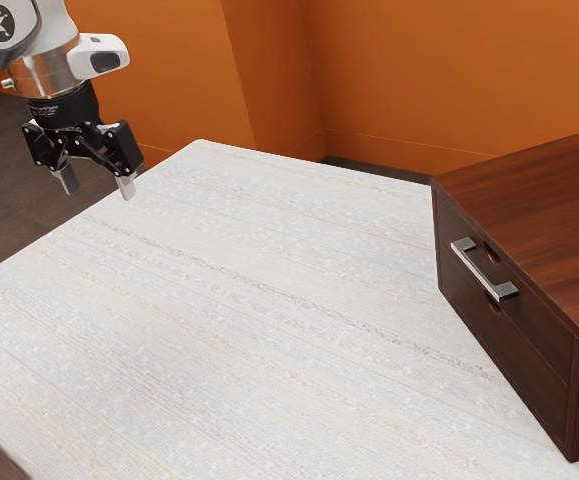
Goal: Pull the drawer handle with one arm to open the drawer
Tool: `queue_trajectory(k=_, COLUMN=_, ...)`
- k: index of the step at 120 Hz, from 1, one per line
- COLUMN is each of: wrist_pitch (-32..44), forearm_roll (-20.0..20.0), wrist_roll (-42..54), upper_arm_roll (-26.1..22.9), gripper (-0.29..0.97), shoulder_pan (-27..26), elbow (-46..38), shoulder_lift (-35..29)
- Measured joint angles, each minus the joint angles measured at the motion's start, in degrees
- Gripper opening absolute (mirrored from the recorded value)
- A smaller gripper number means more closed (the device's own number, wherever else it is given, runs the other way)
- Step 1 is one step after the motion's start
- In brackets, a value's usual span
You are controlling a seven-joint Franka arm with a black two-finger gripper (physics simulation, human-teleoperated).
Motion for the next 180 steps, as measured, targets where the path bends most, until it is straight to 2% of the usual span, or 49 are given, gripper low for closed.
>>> queue_trajectory(k=22, wrist_pitch=-0.03, forearm_roll=-0.11, wrist_roll=0.02, upper_arm_roll=0.05, gripper=0.68, shoulder_pan=-0.15, elbow=0.28, shoulder_lift=-0.1)
queue_trajectory(k=30, wrist_pitch=-1.07, forearm_roll=-0.57, wrist_roll=0.0, upper_arm_roll=-0.45, gripper=0.68, shoulder_pan=-0.54, elbow=7.9, shoulder_lift=-2.43)
queue_trajectory(k=36, wrist_pitch=-2.38, forearm_roll=-0.86, wrist_roll=-0.04, upper_arm_roll=-3.65, gripper=0.68, shoulder_pan=1.48, elbow=12.38, shoulder_lift=-4.69)
queue_trajectory(k=45, wrist_pitch=-3.69, forearm_roll=-1.02, wrist_roll=-0.29, upper_arm_roll=-8.86, gripper=0.68, shoulder_pan=4.42, elbow=14.54, shoulder_lift=-5.59)
queue_trajectory(k=58, wrist_pitch=-3.44, forearm_roll=-1.12, wrist_roll=-0.95, upper_arm_roll=-10.85, gripper=0.68, shoulder_pan=-0.49, elbow=14.8, shoulder_lift=-4.92)
queue_trajectory(k=86, wrist_pitch=-0.02, forearm_roll=-1.21, wrist_roll=-2.02, upper_arm_roll=-10.94, gripper=0.68, shoulder_pan=-9.45, elbow=14.66, shoulder_lift=-1.75)
queue_trajectory(k=98, wrist_pitch=-1.18, forearm_roll=-1.22, wrist_roll=-2.29, upper_arm_roll=-11.08, gripper=0.68, shoulder_pan=-11.8, elbow=12.8, shoulder_lift=-1.72)
queue_trajectory(k=104, wrist_pitch=-1.75, forearm_roll=-1.43, wrist_roll=-2.43, upper_arm_roll=-11.23, gripper=0.68, shoulder_pan=-12.56, elbow=10.03, shoulder_lift=-2.47)
queue_trajectory(k=109, wrist_pitch=-0.12, forearm_roll=-1.49, wrist_roll=-2.55, upper_arm_roll=-12.03, gripper=0.68, shoulder_pan=-13.15, elbow=1.38, shoulder_lift=-6.46)
queue_trajectory(k=122, wrist_pitch=6.45, forearm_roll=-1.55, wrist_roll=-2.84, upper_arm_roll=-14.07, gripper=0.68, shoulder_pan=-2.71, elbow=-21.57, shoulder_lift=-16.11)
queue_trajectory(k=136, wrist_pitch=8.41, forearm_roll=-1.82, wrist_roll=-3.24, upper_arm_roll=-14.38, gripper=0.68, shoulder_pan=-0.53, elbow=-37.13, shoulder_lift=-25.34)
queue_trajectory(k=141, wrist_pitch=8.56, forearm_roll=-3.11, wrist_roll=-3.5, upper_arm_roll=-14.55, gripper=0.68, shoulder_pan=-0.45, elbow=-41.36, shoulder_lift=-27.74)
queue_trajectory(k=148, wrist_pitch=8.71, forearm_roll=-5.19, wrist_roll=-3.87, upper_arm_roll=-15.56, gripper=0.68, shoulder_pan=-0.42, elbow=-44.74, shoulder_lift=-30.02)
queue_trajectory(k=158, wrist_pitch=10.21, forearm_roll=-5.48, wrist_roll=-0.27, upper_arm_roll=-16.0, gripper=0.68, shoulder_pan=-0.31, elbow=-46.29, shoulder_lift=-31.57)
queue_trajectory(k=170, wrist_pitch=14.0, forearm_roll=-3.48, wrist_roll=10.82, upper_arm_roll=-17.11, gripper=0.68, shoulder_pan=-0.2, elbow=-46.78, shoulder_lift=-31.51)
queue_trajectory(k=180, wrist_pitch=18.8, forearm_roll=-2.61, wrist_roll=22.86, upper_arm_roll=-17.65, gripper=0.68, shoulder_pan=-0.46, elbow=-46.47, shoulder_lift=-29.08)
